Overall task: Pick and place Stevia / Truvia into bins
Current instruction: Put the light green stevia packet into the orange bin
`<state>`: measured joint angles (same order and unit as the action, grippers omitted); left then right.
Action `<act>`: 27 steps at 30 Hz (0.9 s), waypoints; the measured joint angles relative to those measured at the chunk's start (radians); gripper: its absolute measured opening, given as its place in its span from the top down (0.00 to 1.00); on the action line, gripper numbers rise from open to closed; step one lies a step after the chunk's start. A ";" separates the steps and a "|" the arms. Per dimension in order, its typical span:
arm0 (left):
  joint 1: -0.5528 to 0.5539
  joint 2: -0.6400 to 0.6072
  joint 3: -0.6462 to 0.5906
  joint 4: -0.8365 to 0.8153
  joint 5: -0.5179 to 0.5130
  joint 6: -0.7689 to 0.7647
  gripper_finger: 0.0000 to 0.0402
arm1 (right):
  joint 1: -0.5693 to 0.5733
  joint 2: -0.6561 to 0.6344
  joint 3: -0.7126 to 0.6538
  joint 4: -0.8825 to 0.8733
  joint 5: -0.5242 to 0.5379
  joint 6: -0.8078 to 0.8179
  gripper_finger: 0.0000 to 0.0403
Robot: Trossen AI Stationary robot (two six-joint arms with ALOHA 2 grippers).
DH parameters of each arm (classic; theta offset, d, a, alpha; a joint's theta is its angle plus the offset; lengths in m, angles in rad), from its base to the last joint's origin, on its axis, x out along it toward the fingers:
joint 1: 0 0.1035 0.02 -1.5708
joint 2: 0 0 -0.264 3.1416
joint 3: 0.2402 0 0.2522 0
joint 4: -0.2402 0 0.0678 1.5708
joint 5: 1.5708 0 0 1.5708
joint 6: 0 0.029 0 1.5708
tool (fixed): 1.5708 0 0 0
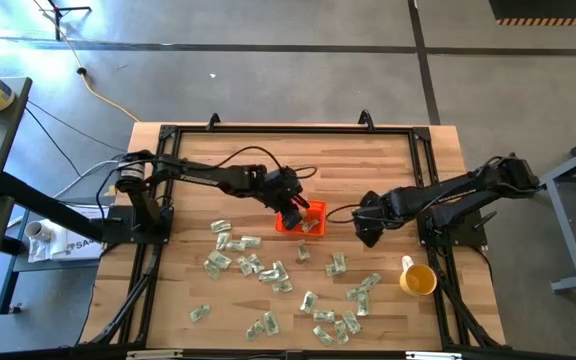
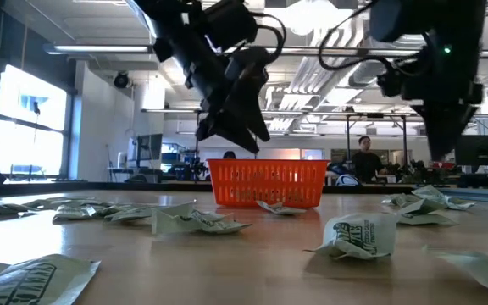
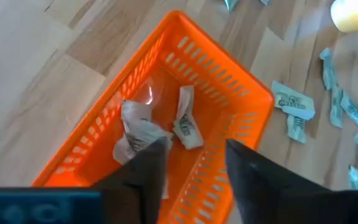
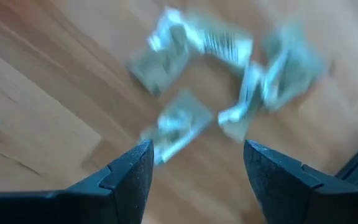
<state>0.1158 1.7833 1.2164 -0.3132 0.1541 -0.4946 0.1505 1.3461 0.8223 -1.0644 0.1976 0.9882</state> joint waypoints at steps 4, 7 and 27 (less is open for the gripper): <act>0.001 -0.030 0.057 -0.123 -0.003 -0.007 0.36 | -0.029 -0.057 -0.129 0.116 -0.152 0.131 0.40; 0.002 -0.042 0.095 -0.182 -0.011 -0.006 0.31 | -0.035 -0.078 -0.211 0.251 -0.218 0.222 0.40; 0.002 -0.125 0.209 -0.349 -0.026 0.018 0.39 | -0.032 0.049 -0.267 0.420 -0.088 0.346 0.47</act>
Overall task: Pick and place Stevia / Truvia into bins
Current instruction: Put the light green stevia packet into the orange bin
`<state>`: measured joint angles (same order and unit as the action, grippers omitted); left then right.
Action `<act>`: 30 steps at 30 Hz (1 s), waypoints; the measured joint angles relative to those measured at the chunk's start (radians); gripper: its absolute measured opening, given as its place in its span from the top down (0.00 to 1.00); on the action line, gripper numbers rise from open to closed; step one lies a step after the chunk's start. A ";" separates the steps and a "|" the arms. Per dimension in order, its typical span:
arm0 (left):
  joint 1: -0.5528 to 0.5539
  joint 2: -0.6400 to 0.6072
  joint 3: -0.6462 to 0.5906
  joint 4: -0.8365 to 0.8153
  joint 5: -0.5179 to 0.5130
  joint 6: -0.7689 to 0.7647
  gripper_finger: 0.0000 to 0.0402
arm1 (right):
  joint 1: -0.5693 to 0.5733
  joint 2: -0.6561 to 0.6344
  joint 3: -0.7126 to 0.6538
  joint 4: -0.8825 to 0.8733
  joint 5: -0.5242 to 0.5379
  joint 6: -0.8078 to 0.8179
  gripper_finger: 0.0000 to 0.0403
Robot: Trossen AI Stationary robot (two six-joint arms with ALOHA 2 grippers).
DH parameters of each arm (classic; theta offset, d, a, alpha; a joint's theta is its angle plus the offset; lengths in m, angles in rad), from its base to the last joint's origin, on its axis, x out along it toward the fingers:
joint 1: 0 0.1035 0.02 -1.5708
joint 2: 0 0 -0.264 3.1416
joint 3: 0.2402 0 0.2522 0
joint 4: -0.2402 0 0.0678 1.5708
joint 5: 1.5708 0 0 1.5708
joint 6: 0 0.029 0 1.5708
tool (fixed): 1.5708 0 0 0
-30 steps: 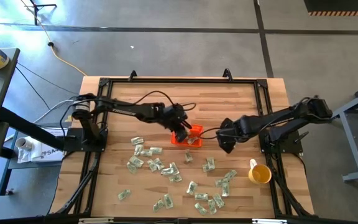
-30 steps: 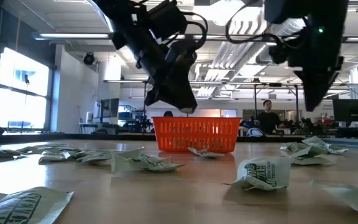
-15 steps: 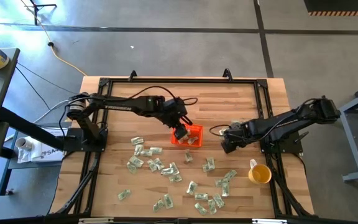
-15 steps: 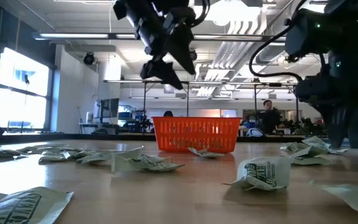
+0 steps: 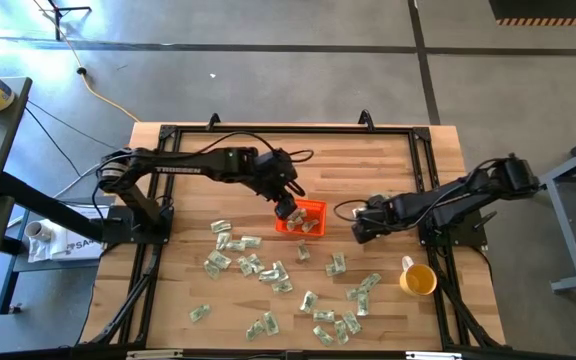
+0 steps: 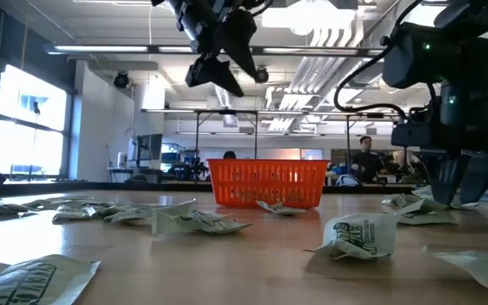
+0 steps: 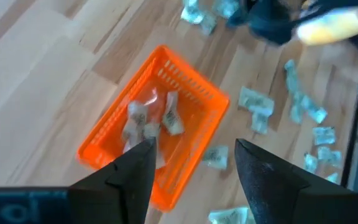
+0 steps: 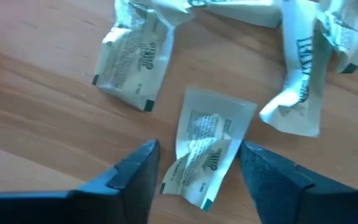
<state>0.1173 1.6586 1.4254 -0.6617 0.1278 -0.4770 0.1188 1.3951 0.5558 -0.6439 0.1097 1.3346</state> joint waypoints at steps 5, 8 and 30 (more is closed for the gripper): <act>0.000 -0.051 -0.001 -0.063 0.017 0.006 0.43 | 0.000 0.007 0.006 0.030 -0.008 -0.009 0.67; 0.000 -0.098 0.000 -0.103 0.008 0.032 0.46 | -0.001 0.005 0.027 0.031 -0.029 -0.055 0.83; -0.010 -0.375 -0.004 -0.592 -0.311 -0.049 0.53 | -0.188 0.177 0.456 0.274 -0.221 -0.598 0.83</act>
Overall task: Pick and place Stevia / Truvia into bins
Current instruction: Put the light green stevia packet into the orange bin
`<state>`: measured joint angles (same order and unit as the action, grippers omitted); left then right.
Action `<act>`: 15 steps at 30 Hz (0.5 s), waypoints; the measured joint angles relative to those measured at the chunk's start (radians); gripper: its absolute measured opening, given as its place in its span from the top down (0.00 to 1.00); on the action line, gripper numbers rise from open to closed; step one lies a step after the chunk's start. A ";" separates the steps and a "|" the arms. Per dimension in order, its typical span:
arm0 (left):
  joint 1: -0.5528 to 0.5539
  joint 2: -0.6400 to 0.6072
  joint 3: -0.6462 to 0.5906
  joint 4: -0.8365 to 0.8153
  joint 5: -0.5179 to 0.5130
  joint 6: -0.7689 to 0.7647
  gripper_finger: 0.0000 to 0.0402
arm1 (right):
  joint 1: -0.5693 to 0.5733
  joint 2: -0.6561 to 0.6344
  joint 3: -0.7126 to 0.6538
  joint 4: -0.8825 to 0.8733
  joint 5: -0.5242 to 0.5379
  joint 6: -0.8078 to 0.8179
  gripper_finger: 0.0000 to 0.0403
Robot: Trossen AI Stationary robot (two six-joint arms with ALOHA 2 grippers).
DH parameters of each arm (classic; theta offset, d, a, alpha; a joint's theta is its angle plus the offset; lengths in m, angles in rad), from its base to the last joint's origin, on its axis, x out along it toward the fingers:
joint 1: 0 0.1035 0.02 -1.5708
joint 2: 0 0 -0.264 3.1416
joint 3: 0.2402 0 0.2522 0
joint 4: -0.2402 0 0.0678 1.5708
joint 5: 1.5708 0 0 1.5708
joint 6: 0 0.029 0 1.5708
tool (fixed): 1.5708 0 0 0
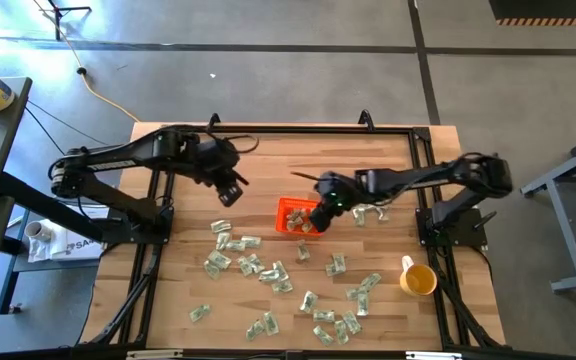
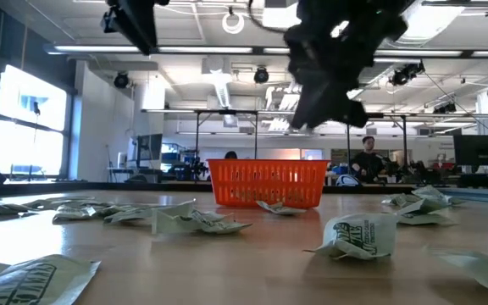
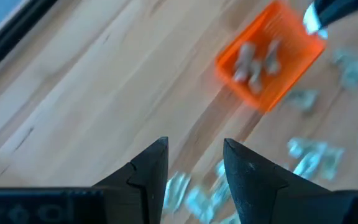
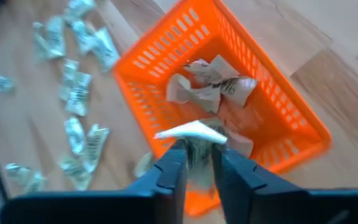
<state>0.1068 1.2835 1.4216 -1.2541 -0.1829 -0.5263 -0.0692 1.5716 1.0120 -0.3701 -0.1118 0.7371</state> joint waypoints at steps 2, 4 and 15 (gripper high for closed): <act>-0.025 -0.002 -0.022 -0.016 -0.032 -0.007 0.54 | -0.006 0.056 0.037 -0.002 -0.006 -0.028 0.76; -0.058 -0.010 -0.063 -0.027 -0.054 -0.027 0.53 | -0.004 0.099 0.075 -0.003 -0.005 -0.060 0.70; -0.139 -0.033 -0.469 0.147 -0.052 -0.123 0.51 | 0.082 0.089 0.209 -0.276 0.357 -0.188 0.42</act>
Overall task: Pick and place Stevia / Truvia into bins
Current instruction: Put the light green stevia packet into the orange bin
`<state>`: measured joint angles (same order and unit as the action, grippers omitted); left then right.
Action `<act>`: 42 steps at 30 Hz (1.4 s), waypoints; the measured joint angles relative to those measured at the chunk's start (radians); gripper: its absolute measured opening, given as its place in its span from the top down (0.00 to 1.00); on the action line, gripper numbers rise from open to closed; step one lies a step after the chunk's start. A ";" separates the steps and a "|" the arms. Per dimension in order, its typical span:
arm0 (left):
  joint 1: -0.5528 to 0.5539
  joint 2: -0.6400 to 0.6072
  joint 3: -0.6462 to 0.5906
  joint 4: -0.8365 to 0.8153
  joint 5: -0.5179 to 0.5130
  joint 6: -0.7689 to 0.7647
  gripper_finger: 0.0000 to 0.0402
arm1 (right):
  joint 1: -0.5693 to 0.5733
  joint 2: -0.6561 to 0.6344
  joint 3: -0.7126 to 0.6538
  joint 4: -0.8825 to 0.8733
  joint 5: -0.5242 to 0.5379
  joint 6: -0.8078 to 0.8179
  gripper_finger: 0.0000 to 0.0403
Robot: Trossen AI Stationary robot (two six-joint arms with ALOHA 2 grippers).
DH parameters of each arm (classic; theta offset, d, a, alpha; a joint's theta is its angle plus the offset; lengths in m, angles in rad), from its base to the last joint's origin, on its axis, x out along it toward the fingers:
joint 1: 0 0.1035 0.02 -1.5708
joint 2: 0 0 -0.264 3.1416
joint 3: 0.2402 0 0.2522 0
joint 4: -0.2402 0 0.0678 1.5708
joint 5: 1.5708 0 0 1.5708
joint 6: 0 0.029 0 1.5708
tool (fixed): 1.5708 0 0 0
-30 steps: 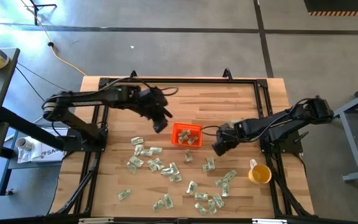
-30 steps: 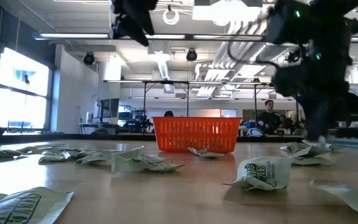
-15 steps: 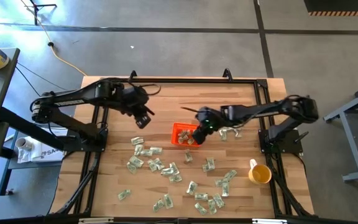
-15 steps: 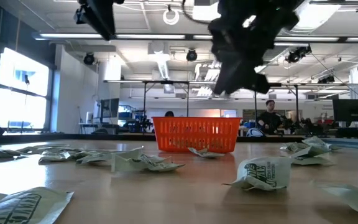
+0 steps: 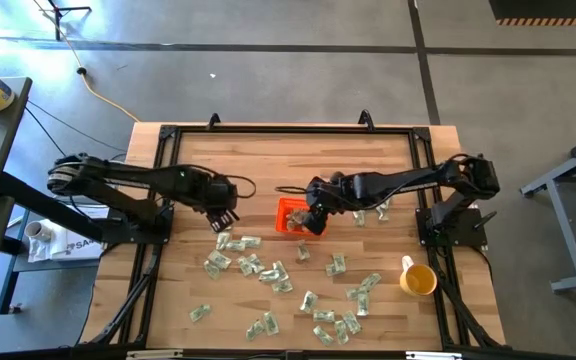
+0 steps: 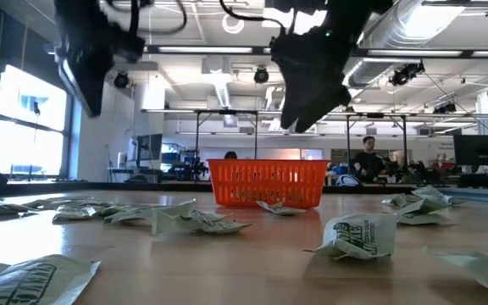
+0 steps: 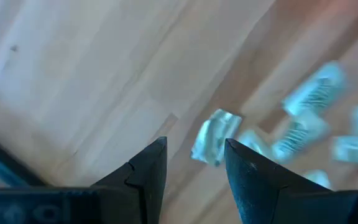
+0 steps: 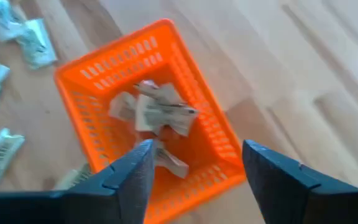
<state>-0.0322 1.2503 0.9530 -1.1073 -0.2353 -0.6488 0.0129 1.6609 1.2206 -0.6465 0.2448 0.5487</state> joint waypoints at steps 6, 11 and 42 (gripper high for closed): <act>-0.001 0.008 -0.222 0.298 0.096 -0.008 0.51 | 0.018 -0.021 0.004 -0.131 0.013 0.016 0.38; -0.001 0.023 -0.286 0.356 0.092 -0.029 0.51 | 0.031 -0.021 -0.008 -0.171 0.010 0.019 0.37; -0.001 0.141 -0.344 0.439 0.080 0.019 0.95 | 0.050 -0.029 -0.010 -0.233 0.057 0.020 0.37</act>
<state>-0.0334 1.3908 0.6093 -0.6680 -0.1556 -0.6294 0.0629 1.6320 1.2110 -0.8791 0.3022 0.5683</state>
